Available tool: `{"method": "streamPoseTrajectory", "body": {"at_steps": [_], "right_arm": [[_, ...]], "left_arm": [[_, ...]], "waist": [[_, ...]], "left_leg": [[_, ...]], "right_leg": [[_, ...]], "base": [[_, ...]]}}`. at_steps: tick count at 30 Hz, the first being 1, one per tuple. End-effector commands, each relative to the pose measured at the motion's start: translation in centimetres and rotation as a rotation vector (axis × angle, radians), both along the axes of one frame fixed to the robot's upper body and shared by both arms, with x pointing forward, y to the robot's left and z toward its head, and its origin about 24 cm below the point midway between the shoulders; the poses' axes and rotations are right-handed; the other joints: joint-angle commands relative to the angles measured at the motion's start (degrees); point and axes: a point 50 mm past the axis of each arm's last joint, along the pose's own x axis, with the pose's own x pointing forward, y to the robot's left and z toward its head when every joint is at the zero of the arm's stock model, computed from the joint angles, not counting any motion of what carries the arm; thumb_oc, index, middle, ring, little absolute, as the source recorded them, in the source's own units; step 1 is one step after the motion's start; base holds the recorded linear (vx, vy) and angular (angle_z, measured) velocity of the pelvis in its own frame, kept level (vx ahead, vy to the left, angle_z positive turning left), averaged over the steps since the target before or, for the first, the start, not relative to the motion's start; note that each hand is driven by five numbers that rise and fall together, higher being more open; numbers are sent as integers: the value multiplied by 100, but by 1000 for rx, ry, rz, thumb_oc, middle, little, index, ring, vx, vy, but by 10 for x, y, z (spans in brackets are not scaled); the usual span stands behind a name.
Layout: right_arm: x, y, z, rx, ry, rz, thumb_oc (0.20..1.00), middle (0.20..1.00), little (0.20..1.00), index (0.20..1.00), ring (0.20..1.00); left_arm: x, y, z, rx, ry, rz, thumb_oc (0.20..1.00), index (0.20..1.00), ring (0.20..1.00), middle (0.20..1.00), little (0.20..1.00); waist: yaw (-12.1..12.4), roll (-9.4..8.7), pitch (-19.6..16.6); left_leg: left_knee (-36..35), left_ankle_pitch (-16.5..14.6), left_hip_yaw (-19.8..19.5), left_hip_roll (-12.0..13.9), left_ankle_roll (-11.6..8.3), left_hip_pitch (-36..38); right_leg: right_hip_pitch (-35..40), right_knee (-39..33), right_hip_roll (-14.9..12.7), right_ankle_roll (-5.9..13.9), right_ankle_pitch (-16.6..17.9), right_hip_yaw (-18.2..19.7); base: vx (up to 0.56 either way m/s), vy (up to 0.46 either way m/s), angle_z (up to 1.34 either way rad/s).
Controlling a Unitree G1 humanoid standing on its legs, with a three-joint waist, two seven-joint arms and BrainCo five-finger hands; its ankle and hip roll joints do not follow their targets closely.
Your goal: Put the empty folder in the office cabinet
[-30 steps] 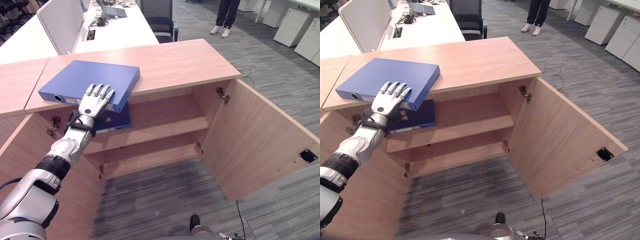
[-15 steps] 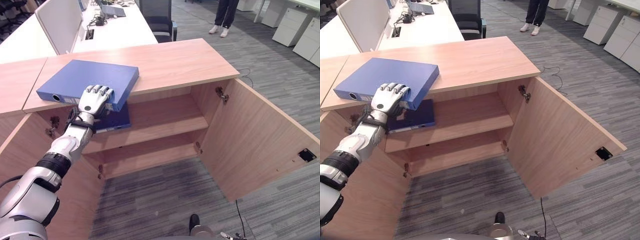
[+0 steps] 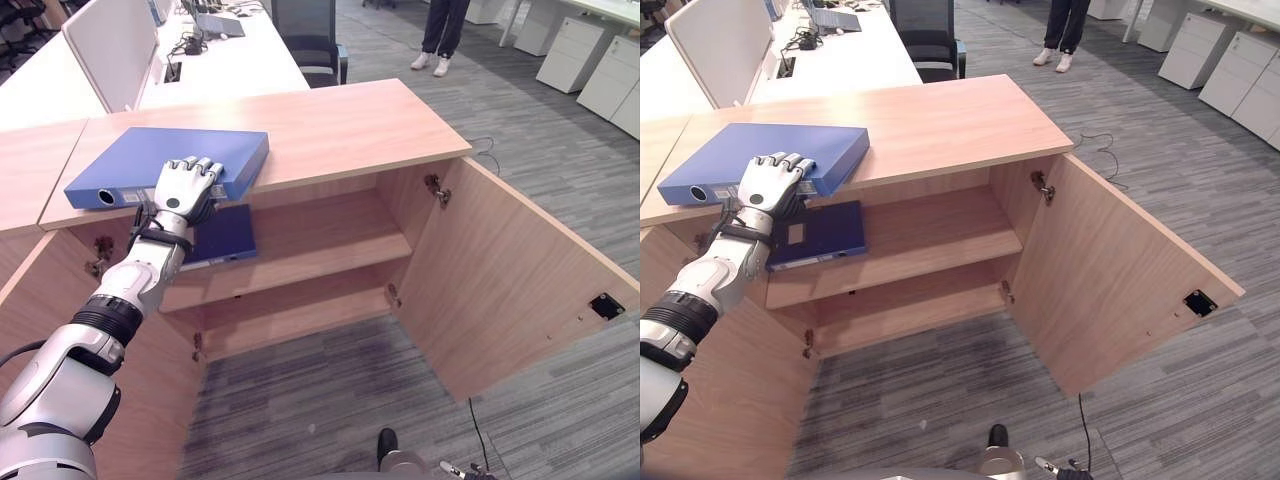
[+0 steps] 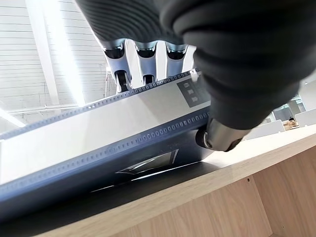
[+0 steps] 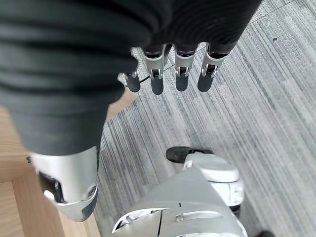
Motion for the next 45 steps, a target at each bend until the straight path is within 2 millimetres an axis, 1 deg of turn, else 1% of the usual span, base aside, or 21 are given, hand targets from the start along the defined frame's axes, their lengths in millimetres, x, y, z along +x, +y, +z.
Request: {"method": "streamPoseTrajectory", "body": {"at_steps": [1,4,7,11,12,13,14,17,19,22,23,24,28,31,32,34,36,39,41,42,45], "right_arm": [[15,-9,4,-27,-39,-21,1000,1000,1000,1000,1000],[15,-8,4,-24,-38,-23,1000,1000,1000,1000,1000],[14,-7,3,-23,-36,-22,1000,1000,1000,1000,1000],[17,-6,3,-16,-40,-28,1000,1000,1000,1000,1000],[16,-5,3,-12,-38,-36,1000,1000,1000,1000,1000],[16,-5,3,-12,-38,-36,1000,1000,1000,1000,1000],[18,-4,3,-8,-40,-37,1000,1000,1000,1000,1000],[20,-1,2,4,-45,-48,1000,1000,1000,1000,1000],[21,2,1,15,-45,-57,1000,1000,1000,1000,1000],[24,4,1,23,-51,-69,1000,1000,1000,1000,1000],[25,7,0,33,-53,-67,1000,1000,1000,1000,1000],[25,7,1,32,-53,-66,1000,1000,1000,1000,1000],[27,13,0,54,-59,-57,1000,1000,1000,1000,1000],[28,15,-1,63,-57,-38,1000,1000,1000,1000,1000],[29,18,-1,76,-57,-17,1000,1000,1000,1000,1000],[30,18,-1,78,-59,-10,1000,1000,1000,1000,1000],[30,19,-1,90,-61,-1,1000,1000,1000,1000,1000],[35,21,0,115,-80,28,1000,1000,1000,1000,1000],[42,17,3,121,-101,33,1000,1000,1000,1000,1000],[41,16,3,120,-100,36,1000,1000,1000,1000,1000],[46,14,5,122,-111,51,1000,1000,1000,1000,1000]], "left_arm": [[10,19,34,-61,-72,97,200,200,200,200,200],[10,18,36,-59,-75,91,200,200,200,200,200],[10,18,45,-55,-103,83,200,200,200,200,200],[9,12,67,-58,-174,45,200,200,200,200,200],[6,8,83,-62,-229,9,200,200,200,200,200],[6,8,83,-62,-229,9,200,200,200,200,200],[3,6,91,-70,-260,-10,200,200,200,200,200],[-9,1,115,-105,-371,-70,200,200,200,200,200],[-21,0,132,-164,-465,-117,200,200,200,200,200],[-37,-4,148,-263,-576,-199,200,200,200,200,200],[-51,-6,158,-323,-650,-264,200,200,200,200,200],[-52,-5,158,-324,-651,-262,200,200,200,200,200],[-79,-10,172,-420,-769,-396,200,200,200,200,200],[-99,-13,177,-480,-823,-489,200,200,200,200,200],[-113,-16,178,-571,-839,-592,200,200,200,200,200],[-117,-15,176,-608,-830,-620,200,200,200,200,200],[-129,-17,175,-676,-825,-716,200,200,200,200,200],[-138,-11,164,-873,-715,-862,200,200,200,200,200],[-148,-5,157,-1047,-586,-1009,200,200,200,200,200],[-149,-3,157,-1051,-581,-1011,200,200,200,200,200],[-147,7,146,-1189,-461,-1037,200,200,200,200,200]], "waist": [[33,92,212],[50,99,209],[72,116,216],[118,140,204],[157,157,186],[157,157,186],[175,159,168],[256,173,134],[329,178,107],[425,181,54],[474,190,25],[463,193,22],[583,186,-59],[632,202,-107],[710,196,-126],[721,206,-140],[769,204,-151],[848,205,-166],[928,211,-173],[914,219,-178],[988,227,-176]], "left_leg": [[65,-295,-85,-80,-19,152],[65,-294,-93,-81,-16,151],[65,-328,-110,-68,-22,197],[65,-320,-161,-59,-29,202],[65,-306,-199,-52,-31,186],[65,-306,-199,-52,-31,186],[65,-261,-213,-49,-32,149],[65,-235,-284,-41,-44,117],[65,-218,-338,-35,-52,97],[65,-191,-411,-27,-66,58],[65,-215,-459,-21,-81,77],[65,-179,-455,-24,-76,54],[65,-131,-552,-24,-98,-8],[65,-106,-618,-32,-113,-46],[65,-92,-673,-34,-121,-66],[65,-85,-691,-31,-126,-67],[65,-75,-723,-32,-129,-83],[65,-54,-774,-23,-137,-101],[65,-40,-835,-28,-145,-119],[65,-40,-834,-29,-145,-117],[65,-36,-878,-29,-151,-131]], "right_leg": [[439,709,-224,747,-827,-183],[447,720,-219,743,-844,-184],[496,768,-213,746,-906,-195],[523,799,-213,742,-937,-226],[537,795,-209,737,-951,-244],[537,795,-209,737,-951,-244],[523,785,-209,724,-930,-259],[557,761,-200,710,-963,-299],[586,728,-198,702,-971,-335],[615,676,-193,677,-978,-377],[673,649,-185,674,-1018,-382],[653,642,-188,662,-987,-385],[678,579,-175,622,-976,-411],[712,518,-156,603,-967,-443],[744,455,-147,588,-952,-472],[760,429,-145,580,-942,-483],[786,382,-138,576,-932,-486],[827,291,-134,560,-899,-497],[848,251,-136,555,-885,-503],[849,249,-135,554,-884,-502],[878,221,-131,542,-879,-515]], "base": [[0,0,0],[0,0,0],[0,0,0],[0,0,0],[0,0,0],[-30,-28,4],[-29,-24,6],[-22,-42,6],[-10,-43,14],[-23,-44,19],[-26,-38,17],[-13,-40,18],[-19,-32,12],[-9,-36,12],[-14,-39,19],[-10,-26,12],[-14,-17,4],[-18,-19,2],[-15,-5,2],[0,0,0],[-32,4,12]]}}
